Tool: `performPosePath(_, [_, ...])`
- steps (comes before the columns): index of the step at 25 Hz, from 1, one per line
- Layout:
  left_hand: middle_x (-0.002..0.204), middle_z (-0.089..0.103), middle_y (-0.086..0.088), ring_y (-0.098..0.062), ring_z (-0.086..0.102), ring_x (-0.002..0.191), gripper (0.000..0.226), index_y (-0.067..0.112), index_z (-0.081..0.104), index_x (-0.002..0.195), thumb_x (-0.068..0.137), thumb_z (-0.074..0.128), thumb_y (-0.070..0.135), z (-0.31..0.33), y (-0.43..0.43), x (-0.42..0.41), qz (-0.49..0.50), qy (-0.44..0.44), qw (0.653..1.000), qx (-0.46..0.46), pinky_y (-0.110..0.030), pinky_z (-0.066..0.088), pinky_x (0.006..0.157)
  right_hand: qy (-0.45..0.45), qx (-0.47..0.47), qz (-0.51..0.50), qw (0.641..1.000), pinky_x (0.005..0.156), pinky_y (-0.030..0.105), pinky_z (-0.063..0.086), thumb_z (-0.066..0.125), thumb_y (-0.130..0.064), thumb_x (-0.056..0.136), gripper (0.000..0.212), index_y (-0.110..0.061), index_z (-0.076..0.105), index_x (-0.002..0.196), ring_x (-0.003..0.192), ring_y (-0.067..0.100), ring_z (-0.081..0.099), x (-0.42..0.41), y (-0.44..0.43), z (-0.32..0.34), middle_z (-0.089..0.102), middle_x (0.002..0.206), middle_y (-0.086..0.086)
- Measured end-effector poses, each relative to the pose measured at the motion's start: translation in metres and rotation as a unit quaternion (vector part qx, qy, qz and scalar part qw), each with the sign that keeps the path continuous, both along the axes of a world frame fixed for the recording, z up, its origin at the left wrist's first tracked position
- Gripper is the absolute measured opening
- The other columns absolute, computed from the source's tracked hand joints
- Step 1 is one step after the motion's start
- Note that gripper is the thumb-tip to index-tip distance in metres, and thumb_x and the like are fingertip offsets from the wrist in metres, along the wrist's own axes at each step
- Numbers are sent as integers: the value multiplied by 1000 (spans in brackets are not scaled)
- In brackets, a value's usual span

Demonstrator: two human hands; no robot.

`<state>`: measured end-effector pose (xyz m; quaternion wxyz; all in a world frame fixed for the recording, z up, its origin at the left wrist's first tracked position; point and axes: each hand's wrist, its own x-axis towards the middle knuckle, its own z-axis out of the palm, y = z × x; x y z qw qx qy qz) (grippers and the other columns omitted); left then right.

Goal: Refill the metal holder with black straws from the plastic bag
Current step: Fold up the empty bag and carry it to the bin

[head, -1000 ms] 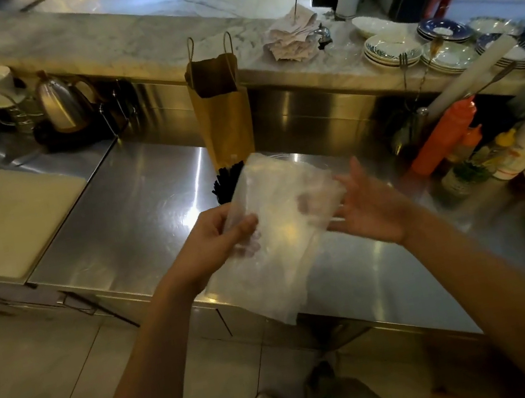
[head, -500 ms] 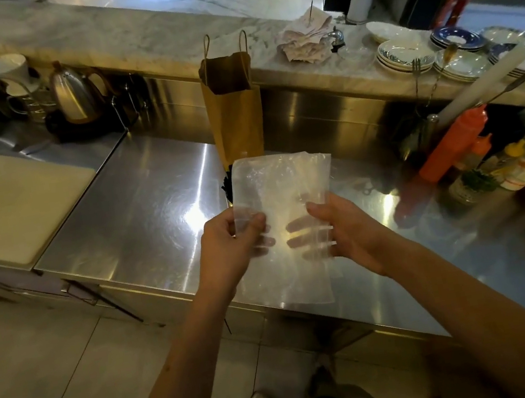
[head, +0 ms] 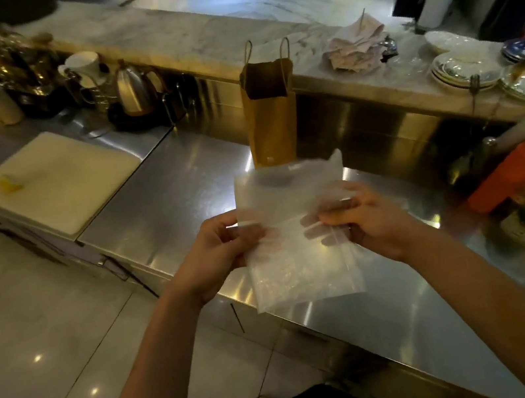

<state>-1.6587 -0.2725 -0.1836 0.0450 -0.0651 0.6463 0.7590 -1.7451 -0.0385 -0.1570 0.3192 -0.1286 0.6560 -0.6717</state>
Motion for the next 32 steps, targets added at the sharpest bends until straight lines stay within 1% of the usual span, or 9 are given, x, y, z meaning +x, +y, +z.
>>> performPosePath(6, [80, 72, 2, -8, 67, 66, 53, 23, 78, 75, 90, 45, -15, 14, 22, -2, 54, 23, 998, -6, -17, 51, 55, 167, 56, 90, 980, 80, 41, 60, 49, 18, 83, 52, -24, 74, 65, 102, 28, 66, -38, 14, 9, 71, 102, 5])
performPosePath(9, [93, 65, -7, -16, 66, 73, 32, 16, 72, 92, 94, 42, 8, 13, 32, -2, 111, -16, 989, 93, -29, 53, 59, 281, 76, 94, 952, 82, 27, 59, 50, 16, 81, 52, -28, 72, 64, 100, 11, 66, -49, 19, 13, 72, 101, -12])
performPosePath(12, [106, 68, -8, -23, 68, 90, 41, 16, 64, 119, 91, 45, 38, 6, 51, 9, 156, -52, 983, 85, -37, 55, 71, 382, 49, 133, 913, 83, 15, 54, 53, 11, 82, 39, -22, 72, 71, 101, 0, 63, -49, 14, 8, 69, 106, -12])
performPosePath(16, [106, 72, -13, -25, 69, 94, 37, 5, 61, 118, 84, 71, 18, -4, 81, 38, 260, -30, 965, 18, -36, 59, 76, 333, -17, 179, 926, 85, 22, 55, 50, 20, 81, 39, -12, 73, 79, 101, 3, 64, -37, -10, -2, 70, 105, -11])
performPosePath(19, [89, 73, -3, -21, 69, 82, 25, 10, 65, 103, 80, 72, 10, -6, 87, 84, 383, 15, 922, -46, -35, 59, 69, 32, -96, 244, 965, 73, 36, 57, 43, 1, 94, 38, -25, 68, 106, 94, 21, 66, -11, -30, -4, 69, 108, -2])
performPosePath(22, [80, 68, 7, -12, 66, 73, 25, 7, 61, 100, 79, 73, 12, -4, 96, 132, 470, 25, 865, -175, -27, 54, 59, -185, -38, 280, 941, 68, 36, 51, 47, -36, 96, 32, -24, 58, 123, 85, 22, 60, 29, -47, -6, 60, 107, 9])
performPosePath(24, [81, 66, 9, -6, 65, 70, 26, 10, 60, 99, 80, 77, 11, -2, 106, 158, 514, 2, 820, -252, -21, 52, 57, -124, 44, 334, 933, 68, 35, 55, 62, -51, 82, 46, -25, 56, 119, 90, 19, 64, 65, -58, -11, 62, 108, 5])
performPosePath(27, [87, 64, 7, -4, 66, 74, 31, 23, 58, 99, 78, 79, 17, -1, 118, 200, 587, -27, 754, -293, -19, 53, 57, 15, 50, 343, 938, 63, 31, 59, 78, -24, 78, 39, -24, 55, 110, 84, 12, 69, 122, -69, -13, 67, 103, 1])
performPosePath(32, [89, 71, -3, -18, 72, 79, 38, 19, 63, 97, 77, 74, 48, 5, 131, 268, 740, -32, 653, -159, -28, 58, 61, 153, -53, 371, 914, 58, 24, 55, 69, -9, 86, 28, -32, 56, 97, 72, 4, 64, 209, -85, -9, 63, 85, 0])
